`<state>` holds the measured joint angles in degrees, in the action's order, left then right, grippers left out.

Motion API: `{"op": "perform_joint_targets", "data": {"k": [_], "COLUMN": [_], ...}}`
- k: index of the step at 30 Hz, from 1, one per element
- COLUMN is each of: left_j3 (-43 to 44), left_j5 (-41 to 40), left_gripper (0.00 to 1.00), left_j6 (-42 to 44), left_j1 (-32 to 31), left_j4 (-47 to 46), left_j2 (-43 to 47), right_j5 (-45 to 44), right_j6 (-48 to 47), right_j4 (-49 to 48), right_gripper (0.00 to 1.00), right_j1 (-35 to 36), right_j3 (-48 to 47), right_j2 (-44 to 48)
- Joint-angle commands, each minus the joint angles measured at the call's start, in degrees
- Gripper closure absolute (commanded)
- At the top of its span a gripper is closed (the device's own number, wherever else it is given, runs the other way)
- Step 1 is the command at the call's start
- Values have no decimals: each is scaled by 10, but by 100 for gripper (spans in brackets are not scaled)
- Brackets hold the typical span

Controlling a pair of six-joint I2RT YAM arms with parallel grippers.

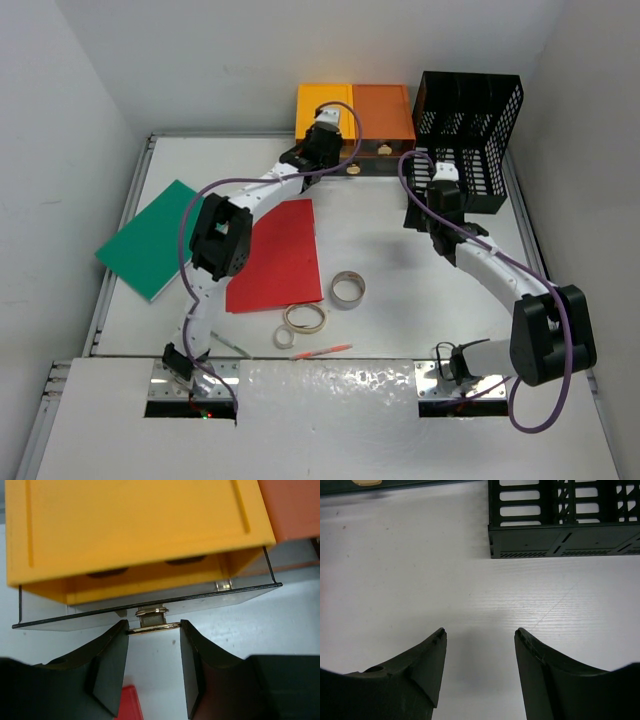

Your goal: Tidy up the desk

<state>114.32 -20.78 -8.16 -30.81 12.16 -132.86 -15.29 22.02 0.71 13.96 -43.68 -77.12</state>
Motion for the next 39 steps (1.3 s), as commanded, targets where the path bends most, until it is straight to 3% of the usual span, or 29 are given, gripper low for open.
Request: {"op": "perform_joint_targets", "data": {"k": [1, 21, 25, 28, 33, 39], "left_j3": [-30, -285, -297, -295, -296, -336], "left_j5": [13, 52, 62, 70, 91, 117], "left_gripper": [100, 99, 65, 45, 27, 25], "left_j6": [-8, 2, 7, 10, 17, 39], "left_j1": [-2, -28, -31, -31, -32, -35], "left_j4": [39, 54, 74, 89, 142, 185], "left_j2": [67, 258, 278, 292, 325, 398], "right_j5": [33, 69, 73, 81, 97, 118], "right_j6": [4, 19, 20, 19, 11, 7], "right_j4": [-9, 11, 17, 23, 37, 47], "right_gripper": [45, 45, 43, 42, 39, 38], "right_j1": [-1, -1, -1, -1, 0, 0], "right_j3": [-17, -10, -5, -4, -8, -12], "right_j2": [3, 26, 34, 39, 48, 51]}}
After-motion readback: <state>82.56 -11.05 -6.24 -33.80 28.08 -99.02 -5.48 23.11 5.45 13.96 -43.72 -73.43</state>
